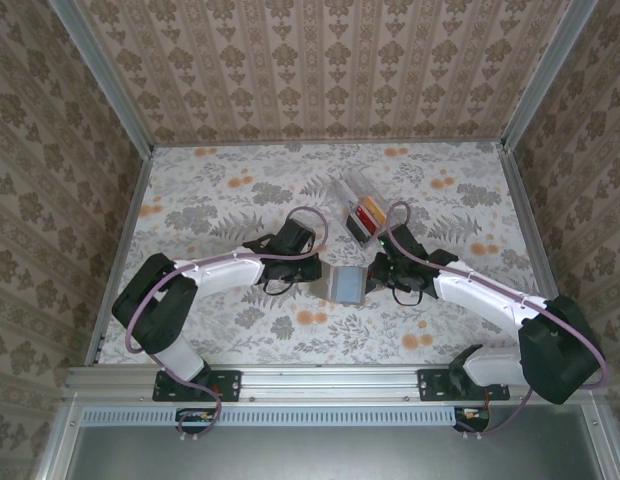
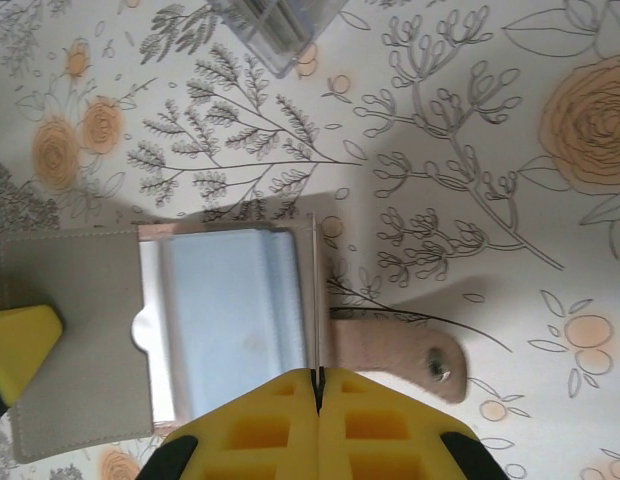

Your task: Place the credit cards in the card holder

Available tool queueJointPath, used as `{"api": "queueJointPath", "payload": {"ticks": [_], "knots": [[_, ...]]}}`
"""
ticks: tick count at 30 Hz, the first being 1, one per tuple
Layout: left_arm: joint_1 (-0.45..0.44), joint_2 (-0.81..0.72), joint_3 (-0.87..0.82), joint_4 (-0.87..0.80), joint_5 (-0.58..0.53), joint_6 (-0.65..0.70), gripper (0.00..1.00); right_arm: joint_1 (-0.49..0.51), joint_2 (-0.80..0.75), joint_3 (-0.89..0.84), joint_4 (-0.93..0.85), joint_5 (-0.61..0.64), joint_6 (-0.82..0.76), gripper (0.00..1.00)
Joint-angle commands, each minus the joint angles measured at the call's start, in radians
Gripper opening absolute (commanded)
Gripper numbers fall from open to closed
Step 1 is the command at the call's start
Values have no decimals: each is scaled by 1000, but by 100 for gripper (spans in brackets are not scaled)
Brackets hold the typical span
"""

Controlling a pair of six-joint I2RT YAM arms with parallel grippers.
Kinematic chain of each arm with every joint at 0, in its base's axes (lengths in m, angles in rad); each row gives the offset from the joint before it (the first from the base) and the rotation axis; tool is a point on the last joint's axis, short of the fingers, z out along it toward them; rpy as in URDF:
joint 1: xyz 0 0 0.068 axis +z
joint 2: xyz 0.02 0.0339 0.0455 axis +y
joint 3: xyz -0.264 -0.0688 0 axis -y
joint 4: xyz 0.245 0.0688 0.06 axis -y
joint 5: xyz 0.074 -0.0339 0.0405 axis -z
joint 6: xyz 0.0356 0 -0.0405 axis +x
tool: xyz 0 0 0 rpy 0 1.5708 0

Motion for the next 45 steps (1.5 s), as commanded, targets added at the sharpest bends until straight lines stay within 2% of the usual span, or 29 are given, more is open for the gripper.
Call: {"api": "queueJointPath", "payload": {"ticks": [1, 11, 20, 37, 45], "knots": [[-8, -15, -20, 26, 5, -38, 12, 0, -23, -11, 40, -34, -17, 0], [-12, -10, -25, 26, 1, -41, 12, 10, 39, -25, 61, -23, -13, 0], [-14, -3, -26, 28, 2, -41, 12, 12, 96, -51, 130, -61, -3, 0], [-16, 9, -22, 28, 3, -45, 13, 15, 30, -12, 73, -55, -15, 0], [-16, 15, -18, 29, 6, -45, 13, 21, 46, -1, 85, -81, -22, 0]]}}
